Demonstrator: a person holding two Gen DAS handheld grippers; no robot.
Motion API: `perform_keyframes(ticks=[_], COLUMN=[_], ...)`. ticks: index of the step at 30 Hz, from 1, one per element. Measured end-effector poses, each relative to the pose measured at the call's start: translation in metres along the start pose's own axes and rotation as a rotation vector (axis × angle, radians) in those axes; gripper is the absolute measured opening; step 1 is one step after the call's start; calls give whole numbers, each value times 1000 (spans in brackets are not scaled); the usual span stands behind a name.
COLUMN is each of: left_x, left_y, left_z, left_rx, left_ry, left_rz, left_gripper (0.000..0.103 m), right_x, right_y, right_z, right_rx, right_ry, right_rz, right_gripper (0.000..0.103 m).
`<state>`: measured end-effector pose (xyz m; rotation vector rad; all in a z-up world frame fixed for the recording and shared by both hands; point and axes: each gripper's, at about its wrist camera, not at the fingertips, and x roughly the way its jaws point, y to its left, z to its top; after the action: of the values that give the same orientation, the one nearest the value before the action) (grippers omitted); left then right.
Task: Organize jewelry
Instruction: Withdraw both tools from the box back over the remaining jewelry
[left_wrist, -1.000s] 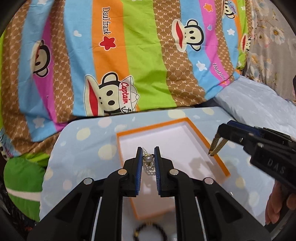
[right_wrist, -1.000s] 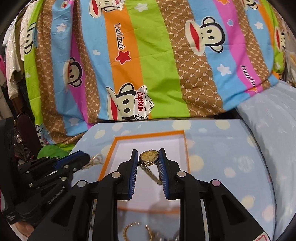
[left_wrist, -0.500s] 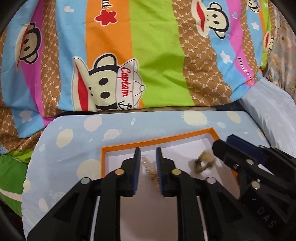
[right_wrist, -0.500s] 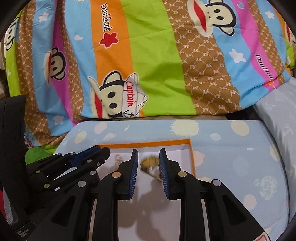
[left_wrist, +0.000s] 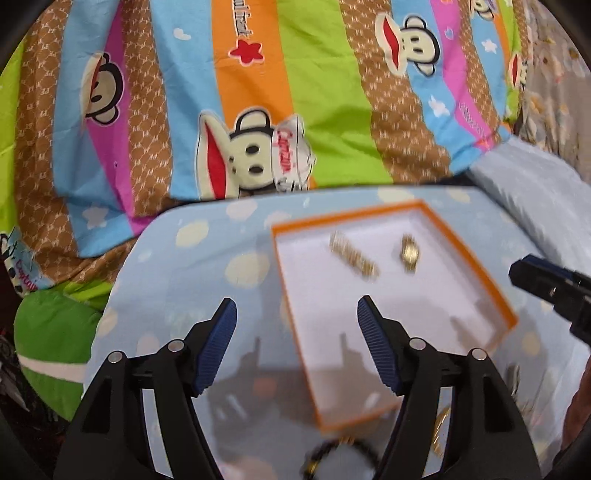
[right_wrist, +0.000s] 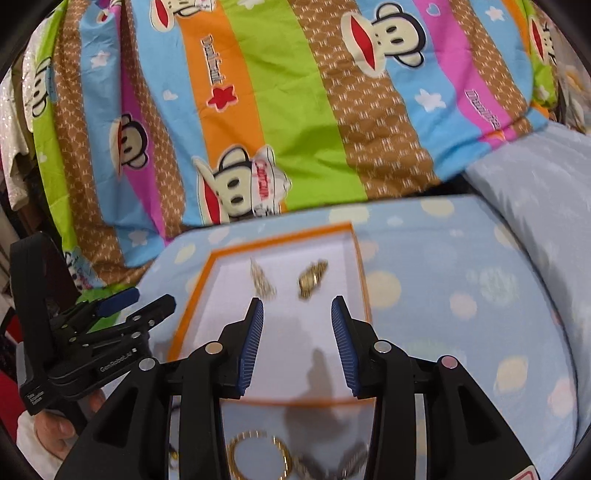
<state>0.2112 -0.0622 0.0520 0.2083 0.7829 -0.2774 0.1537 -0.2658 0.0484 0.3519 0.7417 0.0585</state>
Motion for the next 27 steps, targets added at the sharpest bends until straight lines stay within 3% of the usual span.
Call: perform_keyframes(ticks=[6,8,17,22,27], left_x=[9,14,12,3,-32], left_y=[1,4,21,34,46], left_z=[-38,-45,-54,-56,-72], left_rx=[24,24,3,-65,-104], left_ry=[64,83,81,92,44], left_rz=[51,66,76,10,-5], left_gripper=[65,65,67,68,80], right_x=[17,23,25,-3,-38], right_y=[11,14,33,38,39], right_z=[-24,-30,-48,-57,-90], right_rx=[-4,-8,-24,-25,8], right_ry=[61,82,120,72,52], right_rz=[-31,-39,-39,-31,-17], right_gripper=[37,32,29,29,31])
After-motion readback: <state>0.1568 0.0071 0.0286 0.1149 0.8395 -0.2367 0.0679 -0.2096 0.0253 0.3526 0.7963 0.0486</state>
